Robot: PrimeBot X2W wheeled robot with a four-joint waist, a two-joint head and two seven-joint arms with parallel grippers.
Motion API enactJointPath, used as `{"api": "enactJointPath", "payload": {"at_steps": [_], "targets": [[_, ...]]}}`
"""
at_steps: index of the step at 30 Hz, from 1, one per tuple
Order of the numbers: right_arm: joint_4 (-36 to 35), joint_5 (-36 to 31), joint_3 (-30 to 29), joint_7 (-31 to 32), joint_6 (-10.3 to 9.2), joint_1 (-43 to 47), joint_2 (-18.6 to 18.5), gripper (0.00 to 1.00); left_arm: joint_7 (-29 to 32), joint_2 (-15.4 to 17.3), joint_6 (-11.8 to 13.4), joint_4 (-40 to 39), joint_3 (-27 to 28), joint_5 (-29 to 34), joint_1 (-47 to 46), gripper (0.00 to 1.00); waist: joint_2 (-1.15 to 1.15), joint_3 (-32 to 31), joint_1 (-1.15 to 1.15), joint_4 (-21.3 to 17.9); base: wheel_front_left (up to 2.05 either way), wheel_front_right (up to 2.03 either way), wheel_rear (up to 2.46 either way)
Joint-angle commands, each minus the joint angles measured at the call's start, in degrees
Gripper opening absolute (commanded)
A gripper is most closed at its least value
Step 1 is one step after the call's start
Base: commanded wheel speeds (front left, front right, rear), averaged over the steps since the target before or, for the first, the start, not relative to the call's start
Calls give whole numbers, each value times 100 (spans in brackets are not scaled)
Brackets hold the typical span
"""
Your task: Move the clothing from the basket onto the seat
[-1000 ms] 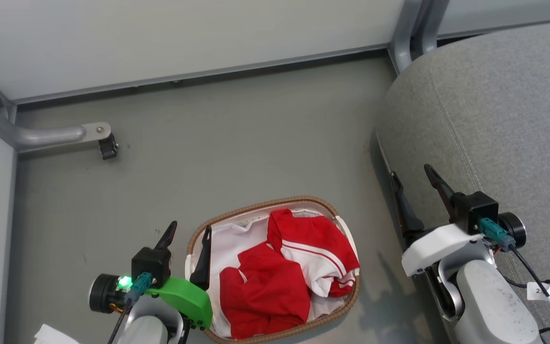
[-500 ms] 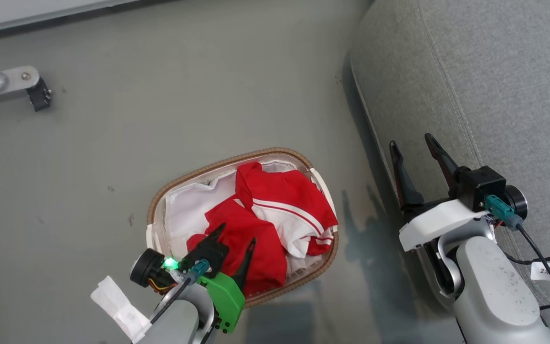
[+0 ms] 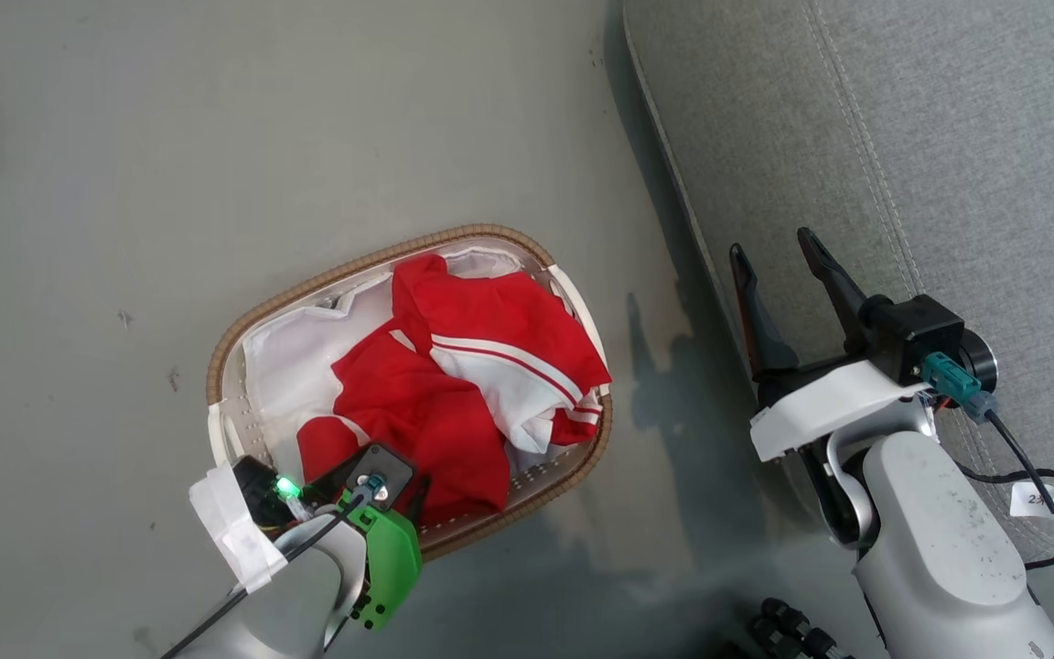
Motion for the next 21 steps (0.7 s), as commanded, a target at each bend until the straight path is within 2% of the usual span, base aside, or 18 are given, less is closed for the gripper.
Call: {"api": "enactJointPath", "payload": {"at_steps": [1,10,19,20,21], "targets": [[-27,50,12,-25,-4,-84,-10,100,21,37,-17,124,-60,-9,-169,100,0,206,0,-104,0,0,0],[-107,184,108,-25,-4,-222,-10,100,345,89,-14,507,-698,216,-663,100,0,599,0,-173,0,0,0],[-138,348,267,-25,-4,-295,-12,100,616,197,-5,604,-1046,-87,-932,100,0,812,0,-245,0,0,0],[-131,360,271,-25,-4,-299,-14,100,618,202,-5,604,-1072,-121,-928,76,0,812,0,-250,0,0,0],[-117,372,281,-25,-4,-303,-13,100,587,208,-5,606,-1081,-204,-926,41,0,804,0,-254,0,0,0]]}}
